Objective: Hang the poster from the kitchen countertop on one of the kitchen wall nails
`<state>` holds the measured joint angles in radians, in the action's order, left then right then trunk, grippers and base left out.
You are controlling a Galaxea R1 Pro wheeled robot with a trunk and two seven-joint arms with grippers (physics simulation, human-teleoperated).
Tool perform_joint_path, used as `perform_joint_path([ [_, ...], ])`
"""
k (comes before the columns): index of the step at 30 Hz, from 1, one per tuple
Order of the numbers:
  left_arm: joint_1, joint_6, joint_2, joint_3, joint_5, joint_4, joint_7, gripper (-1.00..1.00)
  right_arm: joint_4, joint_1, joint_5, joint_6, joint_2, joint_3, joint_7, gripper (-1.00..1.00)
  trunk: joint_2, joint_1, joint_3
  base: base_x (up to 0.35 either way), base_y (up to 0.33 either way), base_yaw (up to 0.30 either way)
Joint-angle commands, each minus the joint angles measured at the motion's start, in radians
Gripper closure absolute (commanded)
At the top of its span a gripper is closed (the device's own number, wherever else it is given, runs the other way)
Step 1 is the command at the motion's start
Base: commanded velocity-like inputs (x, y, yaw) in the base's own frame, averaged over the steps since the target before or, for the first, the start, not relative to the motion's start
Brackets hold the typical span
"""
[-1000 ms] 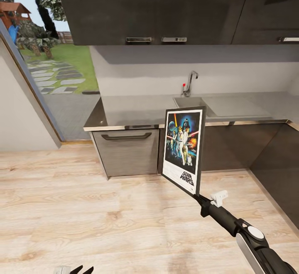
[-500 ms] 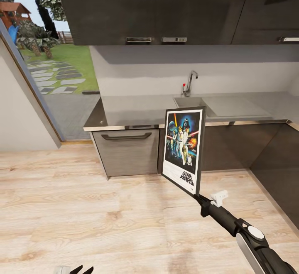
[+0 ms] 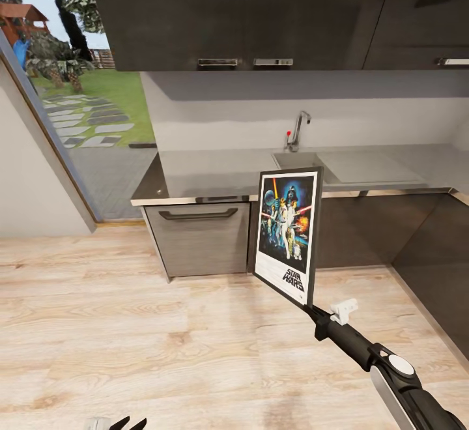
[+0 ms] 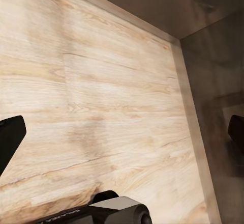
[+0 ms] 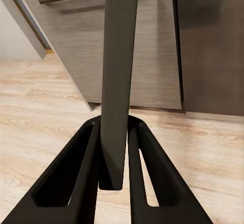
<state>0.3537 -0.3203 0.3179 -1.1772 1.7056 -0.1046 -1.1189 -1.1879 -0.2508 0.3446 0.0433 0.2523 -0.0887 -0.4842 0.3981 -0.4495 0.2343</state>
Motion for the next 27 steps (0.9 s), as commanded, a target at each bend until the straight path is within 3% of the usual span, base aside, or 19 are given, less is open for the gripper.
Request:
perform_joint_path([
  [1,0.001,-0.005,0.0,-0.009,0.008,-0.001,-0.001,-1.0,-0.001,-0.001,0.013,0.006,0.001,-0.001,-0.005,1.0,0.002,-0.001,0.002,0.0,0.0,0.0],
  [15,0.001,-0.005,0.0,-0.009,0.008,-0.001,-0.001,-1.0,0.0,-0.001,0.014,0.006,0.001,-0.002,-0.005,1.0,0.002,-0.001,0.001,0.0,0.0,0.0],
  [27,0.001,-0.005,0.001,-0.007,0.008,-0.001,-0.001,-1.0,-0.001,-0.001,0.014,0.004,0.001,-0.002,-0.005,1.0,0.002,-0.001,-0.016,0.0,0.0,0.0],
])
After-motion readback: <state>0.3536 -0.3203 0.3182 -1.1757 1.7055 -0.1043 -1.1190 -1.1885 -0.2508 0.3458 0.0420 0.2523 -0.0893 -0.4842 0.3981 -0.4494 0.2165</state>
